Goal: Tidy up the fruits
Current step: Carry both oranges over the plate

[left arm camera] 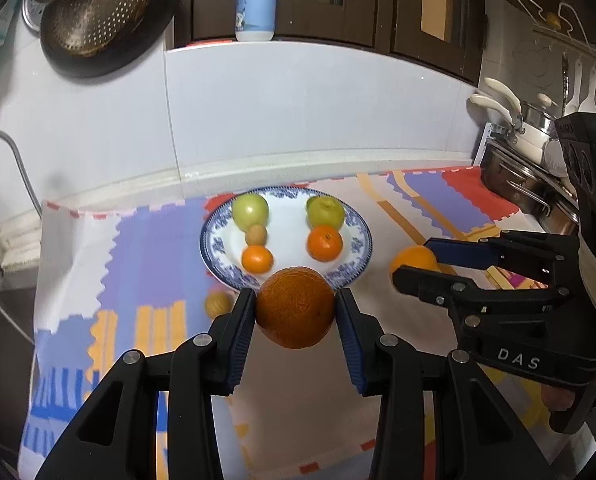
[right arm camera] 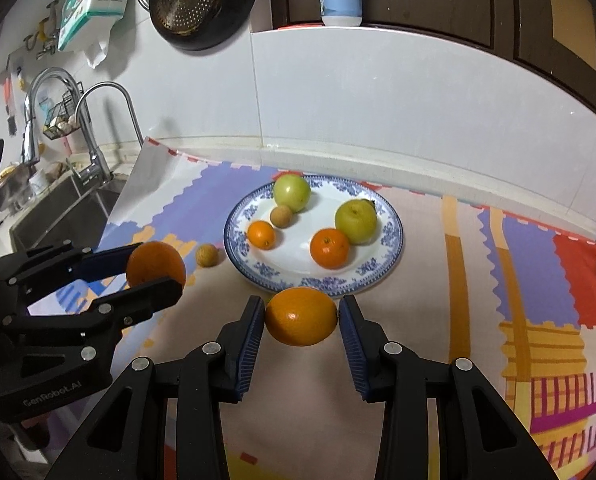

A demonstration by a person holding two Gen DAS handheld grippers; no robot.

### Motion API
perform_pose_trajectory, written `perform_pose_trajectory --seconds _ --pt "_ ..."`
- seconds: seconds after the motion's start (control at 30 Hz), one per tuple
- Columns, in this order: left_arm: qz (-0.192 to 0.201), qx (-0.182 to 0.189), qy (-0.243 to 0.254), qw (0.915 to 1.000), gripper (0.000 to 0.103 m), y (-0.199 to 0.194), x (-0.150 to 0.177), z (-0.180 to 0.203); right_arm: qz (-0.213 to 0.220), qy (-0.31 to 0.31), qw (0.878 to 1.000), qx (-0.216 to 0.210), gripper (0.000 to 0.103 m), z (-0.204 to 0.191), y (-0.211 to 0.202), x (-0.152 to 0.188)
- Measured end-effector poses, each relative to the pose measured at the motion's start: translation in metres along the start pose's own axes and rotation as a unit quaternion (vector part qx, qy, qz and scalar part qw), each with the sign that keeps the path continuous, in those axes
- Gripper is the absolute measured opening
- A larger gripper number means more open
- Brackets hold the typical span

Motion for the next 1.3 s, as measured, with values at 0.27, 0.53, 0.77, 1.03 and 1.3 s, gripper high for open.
perform_pose_trajectory --seconds 0.27,0.53,0.77,1.03,1.3 --pt "-0.001 0.005 0.018 0.9998 0.040 0.005 -0.018 -0.020 0.013 0.004 1.000 0.011 0.040 -0.011 0.007 -0.021" --pt "-0.003 0.009 0.037 0.9993 0.040 0.019 -0.037 -0.043 0.018 0.006 1.000 0.022 0.040 -0.019 0.022 -0.044" --pt "-0.024 0.018 0.041 0.9987 0.040 0.049 -0.048 -0.069 0.012 0.012 0.999 0.030 0.040 -0.022 0.048 -0.061" --pt "-0.048 0.029 0.039 0.9977 0.040 0.083 -0.053 -0.093 -0.001 0.021 0.999 0.038 0.040 -0.022 0.082 -0.076" --pt "-0.070 0.040 0.040 0.9960 0.040 0.111 -0.053 -0.108 -0.021 0.029 0.998 0.044 0.040 -0.020 0.113 -0.079"
Point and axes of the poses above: each gripper's, at about its wrist camera, not at the fingertips, and y roughly the way its jaws point, z to its right, x to its underside, the point moved 2 cm from there along y, roughly the way its jaws point, and after that the axes turned 14 degrees about x, right-handed, at the moved point
